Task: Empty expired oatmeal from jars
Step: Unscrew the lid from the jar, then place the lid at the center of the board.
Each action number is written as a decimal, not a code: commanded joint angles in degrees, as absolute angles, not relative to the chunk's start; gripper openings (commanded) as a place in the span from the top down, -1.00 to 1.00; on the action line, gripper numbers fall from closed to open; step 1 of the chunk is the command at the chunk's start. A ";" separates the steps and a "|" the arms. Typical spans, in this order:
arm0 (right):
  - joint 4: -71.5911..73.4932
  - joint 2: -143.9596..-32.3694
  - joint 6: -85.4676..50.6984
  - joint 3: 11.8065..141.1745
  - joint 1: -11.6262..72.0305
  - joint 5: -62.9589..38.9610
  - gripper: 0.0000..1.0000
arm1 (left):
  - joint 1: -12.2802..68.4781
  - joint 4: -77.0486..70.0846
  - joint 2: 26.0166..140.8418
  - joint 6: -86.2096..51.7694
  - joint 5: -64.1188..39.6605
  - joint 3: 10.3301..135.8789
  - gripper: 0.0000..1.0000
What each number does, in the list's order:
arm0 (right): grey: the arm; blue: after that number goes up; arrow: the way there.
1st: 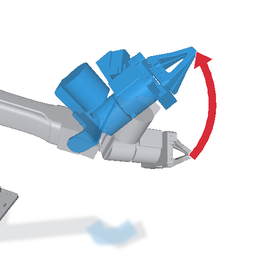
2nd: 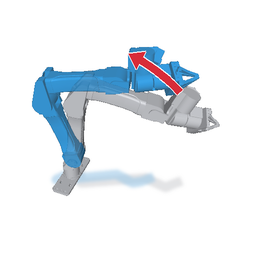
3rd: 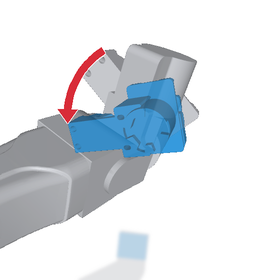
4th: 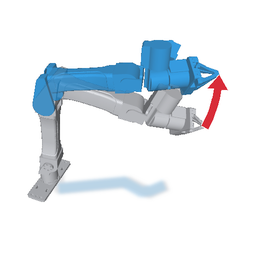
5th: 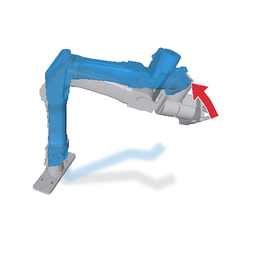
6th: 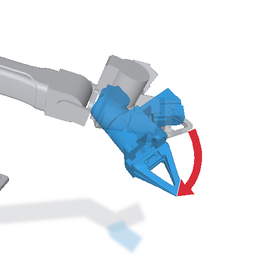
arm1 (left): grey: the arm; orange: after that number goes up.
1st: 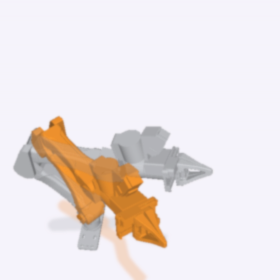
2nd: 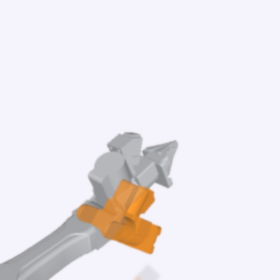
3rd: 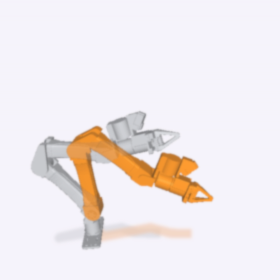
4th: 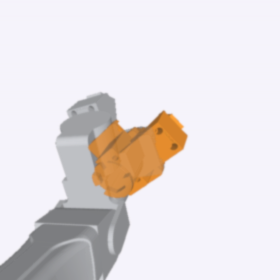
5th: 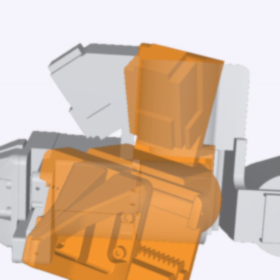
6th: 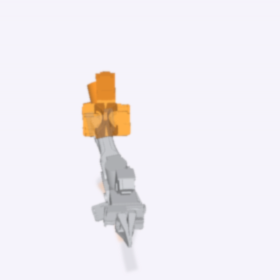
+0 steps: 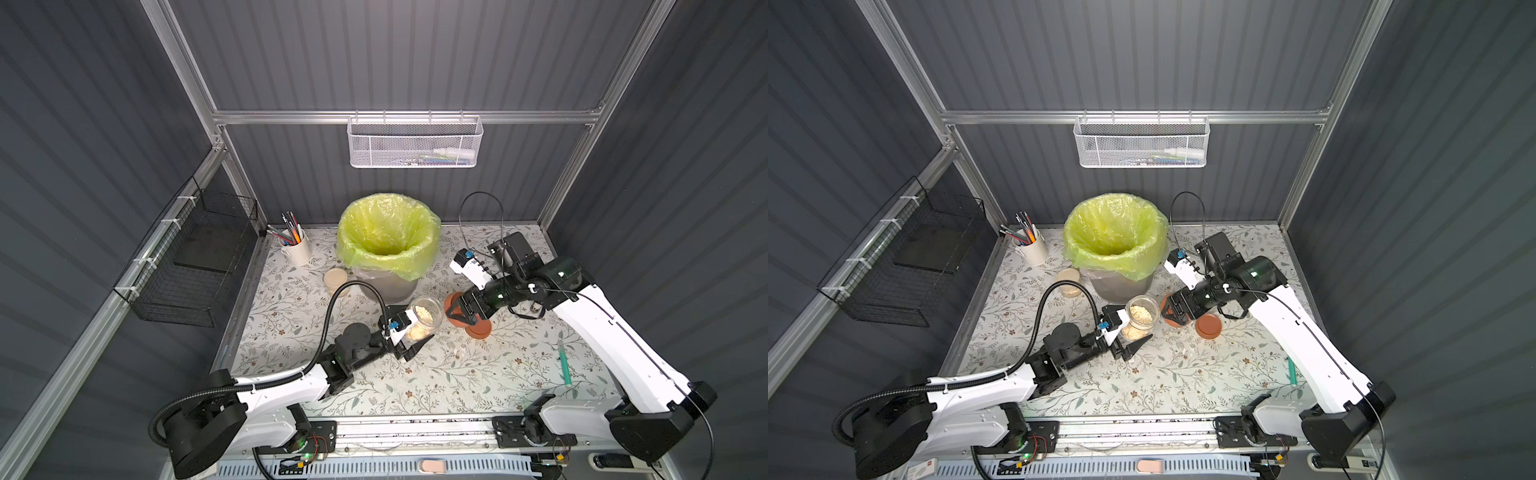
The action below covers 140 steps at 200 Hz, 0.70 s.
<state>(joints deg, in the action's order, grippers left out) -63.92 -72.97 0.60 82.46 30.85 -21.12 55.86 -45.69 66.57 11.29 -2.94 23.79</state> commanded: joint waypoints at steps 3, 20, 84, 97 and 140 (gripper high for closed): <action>-58.64 -72.25 -3.86 77.62 30.55 -21.58 -0.36 | 55.48 -46.94 62.39 10.37 -1.00 23.32 0.78; -55.51 -71.99 -5.81 73.77 30.47 -22.32 -0.36 | 55.54 -44.99 60.42 10.36 -0.29 22.57 0.77; -44.85 -74.95 -10.38 63.30 30.37 -21.57 -0.35 | 55.47 -41.31 54.89 9.19 1.75 19.37 0.77; -43.55 -76.56 -11.11 61.80 30.32 -21.32 -0.34 | 55.46 -41.13 54.67 9.00 1.93 18.92 0.77; -38.64 -81.38 -13.05 56.56 30.33 -17.95 -0.34 | 55.47 -41.31 54.20 8.75 2.49 17.81 0.77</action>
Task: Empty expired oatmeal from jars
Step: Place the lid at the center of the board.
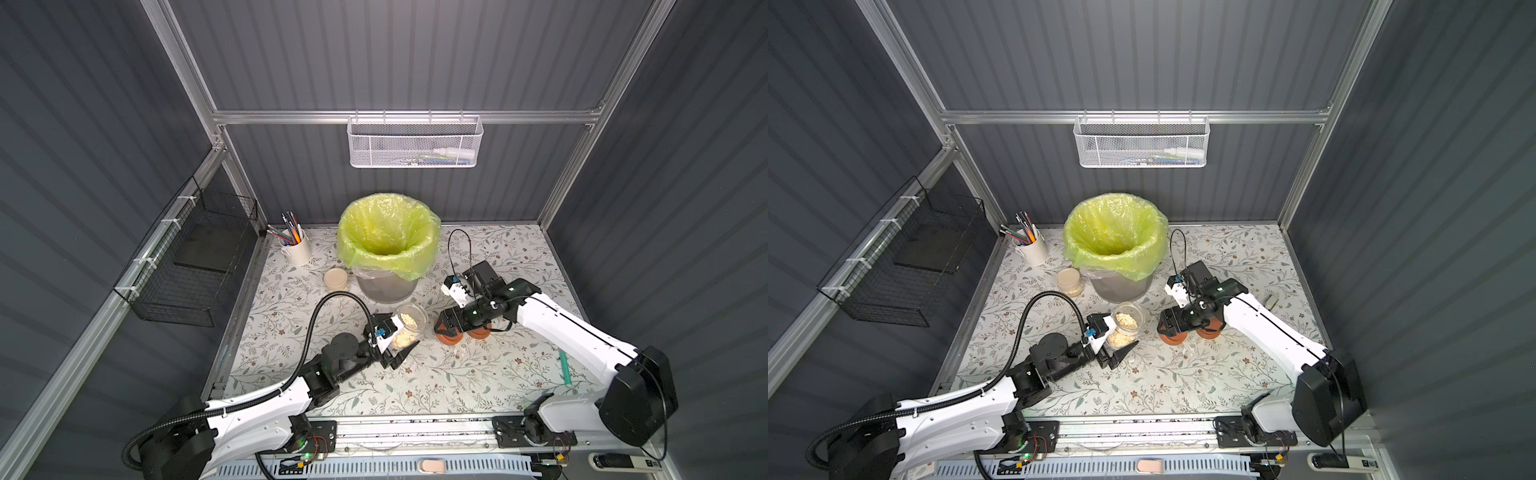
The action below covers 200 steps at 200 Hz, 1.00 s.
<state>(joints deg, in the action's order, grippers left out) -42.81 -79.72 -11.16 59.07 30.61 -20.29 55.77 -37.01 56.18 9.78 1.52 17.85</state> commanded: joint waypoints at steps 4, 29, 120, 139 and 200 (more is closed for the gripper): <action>-38.08 -81.67 -13.14 56.10 30.36 -18.00 -0.34 | 55.46 -41.31 54.14 8.73 2.50 17.69 0.77; -36.48 -84.49 -13.89 54.54 30.41 -15.69 -0.35 | 55.50 -41.05 53.71 8.64 3.32 16.99 0.77; -32.86 -86.39 -14.06 49.19 30.45 -10.22 -0.39 | 55.46 -41.50 54.22 7.75 3.28 16.10 0.76; -32.06 -86.66 -14.03 48.26 30.47 -10.90 -0.42 | 55.53 -41.71 54.49 7.39 3.29 16.07 0.76; -32.84 -88.47 -15.09 48.69 30.51 -10.54 -0.48 | 55.50 -40.61 53.95 7.38 3.16 16.26 0.76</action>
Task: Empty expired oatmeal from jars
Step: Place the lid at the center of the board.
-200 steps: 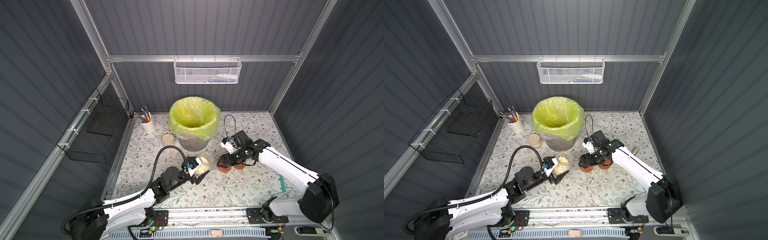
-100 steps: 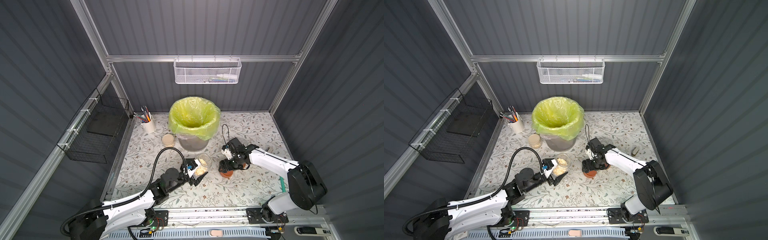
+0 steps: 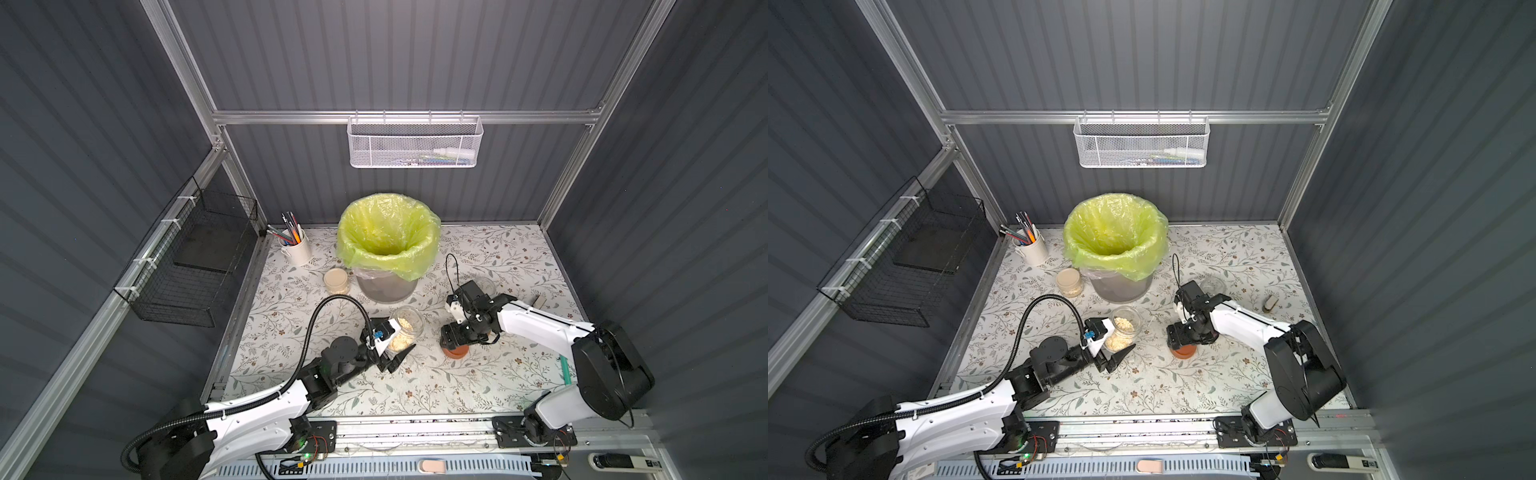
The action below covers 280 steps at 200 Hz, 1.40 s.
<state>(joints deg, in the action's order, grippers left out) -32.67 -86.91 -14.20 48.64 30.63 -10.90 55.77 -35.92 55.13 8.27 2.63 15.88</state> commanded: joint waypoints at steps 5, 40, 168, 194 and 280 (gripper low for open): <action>-32.91 -88.78 -15.20 48.69 30.58 -10.55 -0.47 | 55.49 -40.56 54.03 7.38 3.10 16.26 0.76; -32.49 -90.09 -16.39 48.65 30.76 -10.37 -0.50 | 55.46 -41.04 54.73 7.38 2.80 16.61 0.76; -34.65 -91.98 -16.87 50.62 32.35 -9.64 -0.80 | 55.49 -40.96 55.20 7.38 2.86 17.25 0.75; -35.02 -91.84 -16.96 51.40 32.75 -9.73 -0.84 | 55.52 -40.86 54.87 7.56 2.98 17.16 0.75; -38.81 -88.91 -17.45 54.73 33.15 -7.38 -0.98 | 55.55 -40.25 53.09 7.91 3.71 16.70 0.76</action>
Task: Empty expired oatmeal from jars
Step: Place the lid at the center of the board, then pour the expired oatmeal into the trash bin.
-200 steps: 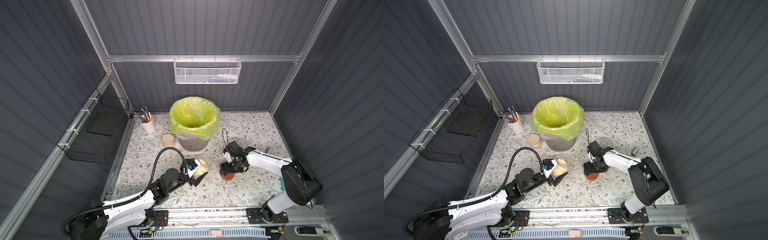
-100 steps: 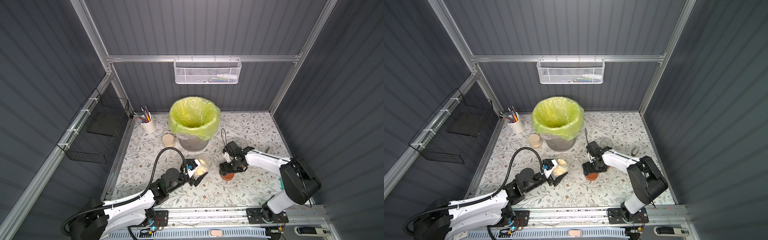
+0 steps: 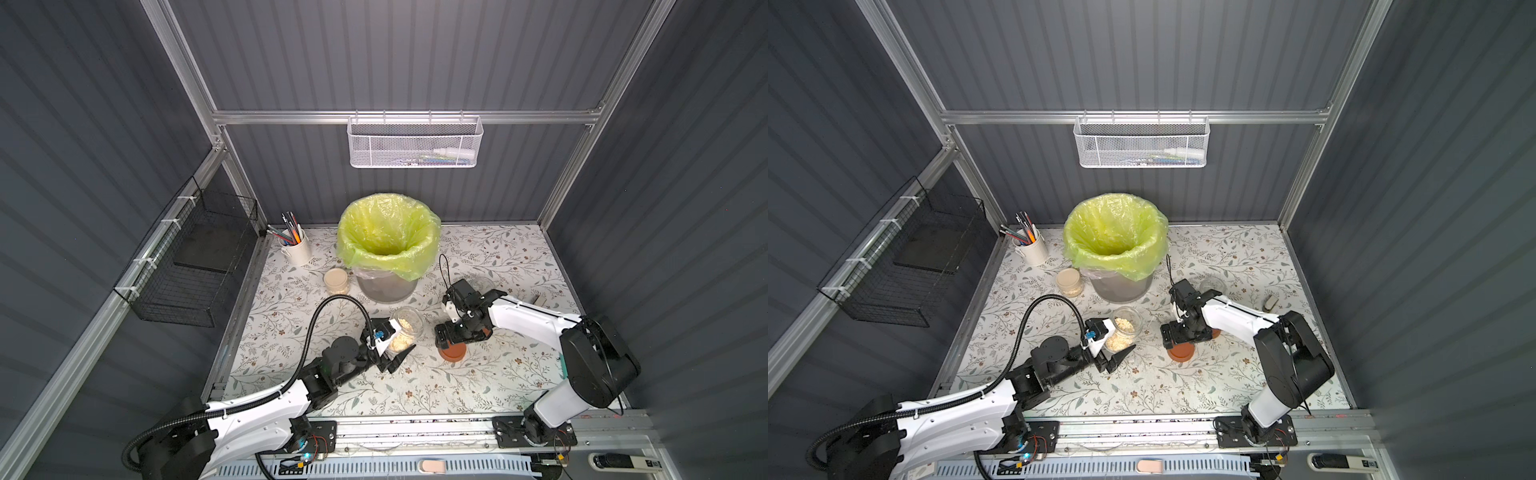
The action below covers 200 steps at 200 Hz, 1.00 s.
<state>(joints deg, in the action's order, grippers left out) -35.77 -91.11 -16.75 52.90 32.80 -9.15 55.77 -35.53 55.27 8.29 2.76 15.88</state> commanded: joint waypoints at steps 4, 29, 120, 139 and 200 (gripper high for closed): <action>-39.24 -88.47 -17.47 55.11 33.15 -7.14 -0.98 | 55.48 -40.25 53.02 7.91 3.76 16.62 0.76; -44.31 -86.15 -19.45 59.36 33.13 -3.43 -0.98 | 55.49 -39.84 52.74 7.83 3.73 16.94 0.76; -46.86 -75.62 -21.29 62.49 33.30 -6.12 -0.98 | 55.47 -36.31 52.12 7.12 2.32 20.13 0.77; -45.00 -71.13 -22.84 60.32 33.26 -8.13 -0.98 | 55.51 -33.83 52.59 7.03 1.68 22.09 0.76; -42.25 -60.00 -26.32 59.76 33.99 -18.04 -0.98 | 55.46 -28.34 54.38 7.61 1.27 28.10 0.75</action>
